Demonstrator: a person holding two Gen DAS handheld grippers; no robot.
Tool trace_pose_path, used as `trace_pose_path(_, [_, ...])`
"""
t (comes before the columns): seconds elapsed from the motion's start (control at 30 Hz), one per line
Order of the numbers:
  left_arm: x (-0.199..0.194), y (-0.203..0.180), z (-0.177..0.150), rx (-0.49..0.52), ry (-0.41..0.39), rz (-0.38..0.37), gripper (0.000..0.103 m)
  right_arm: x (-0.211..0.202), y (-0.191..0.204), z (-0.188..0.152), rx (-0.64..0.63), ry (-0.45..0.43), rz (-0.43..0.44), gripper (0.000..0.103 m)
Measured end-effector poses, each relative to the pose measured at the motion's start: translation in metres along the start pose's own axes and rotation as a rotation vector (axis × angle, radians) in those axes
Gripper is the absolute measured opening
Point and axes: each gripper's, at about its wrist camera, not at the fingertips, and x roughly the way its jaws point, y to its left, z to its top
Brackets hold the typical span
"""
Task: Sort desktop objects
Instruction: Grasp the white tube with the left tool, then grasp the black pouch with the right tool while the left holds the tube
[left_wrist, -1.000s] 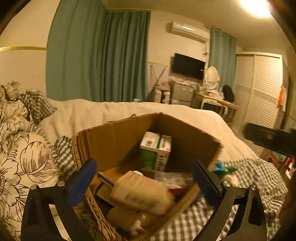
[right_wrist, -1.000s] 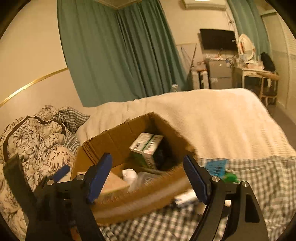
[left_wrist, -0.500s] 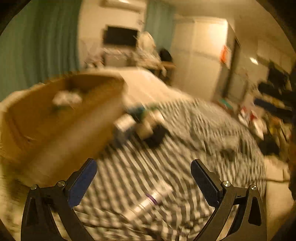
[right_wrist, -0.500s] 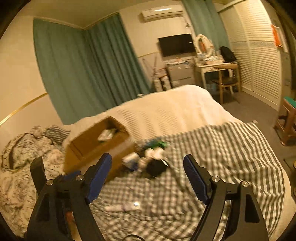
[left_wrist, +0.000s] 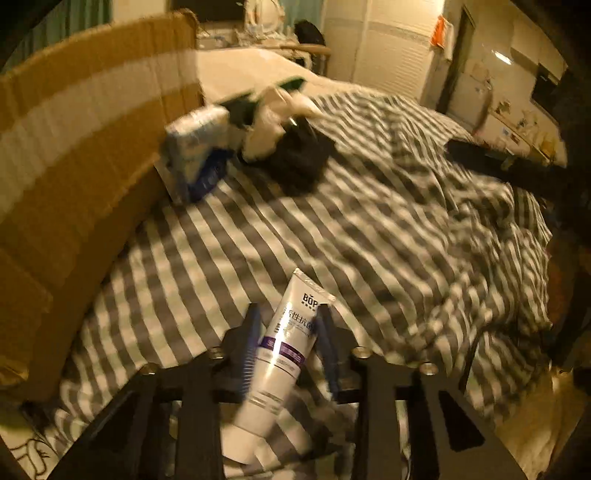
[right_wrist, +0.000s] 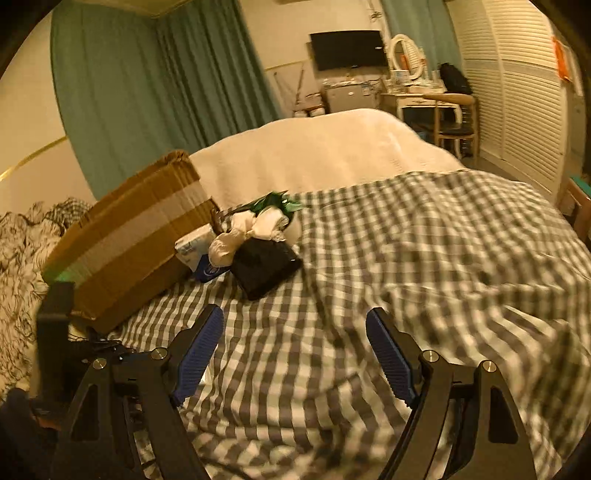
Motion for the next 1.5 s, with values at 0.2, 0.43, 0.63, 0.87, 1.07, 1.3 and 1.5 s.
trace_pose_path(0.2, [-0.009,0.026,0.009,-0.139,-0.088,0.059,0.017,0.048,0.022,0.015,-0.037,0.039,0.058,0.08])
trace_pose_path(0.43, [-0.004,0.034,0.011,-0.174,-0.081,0.07,0.016,0.106,0.046,0.026,-0.158,0.109,-0.056,0.091])
trace_pose_path(0.63, [0.001,0.034,0.01,-0.177,-0.07,0.066,0.017,0.135,0.046,0.031,-0.183,0.15,-0.081,0.094])
trace_pose_path(0.87, [0.006,0.044,0.009,-0.227,-0.036,0.002,0.02,0.141,0.052,0.024,-0.188,0.157,-0.053,0.08])
trace_pose_path(1.07, [0.006,0.036,0.01,-0.179,-0.017,-0.006,0.014,0.108,0.048,0.012,-0.169,0.119,-0.033,0.079])
trace_pose_path(1.3, [-0.016,0.04,0.013,-0.203,-0.097,-0.006,0.013,0.063,0.044,0.01,-0.152,0.086,-0.056,0.079])
trace_pose_path(1.5, [-0.059,0.045,0.025,-0.213,-0.255,0.003,0.013,0.022,0.046,0.015,-0.073,0.035,0.003,0.079])
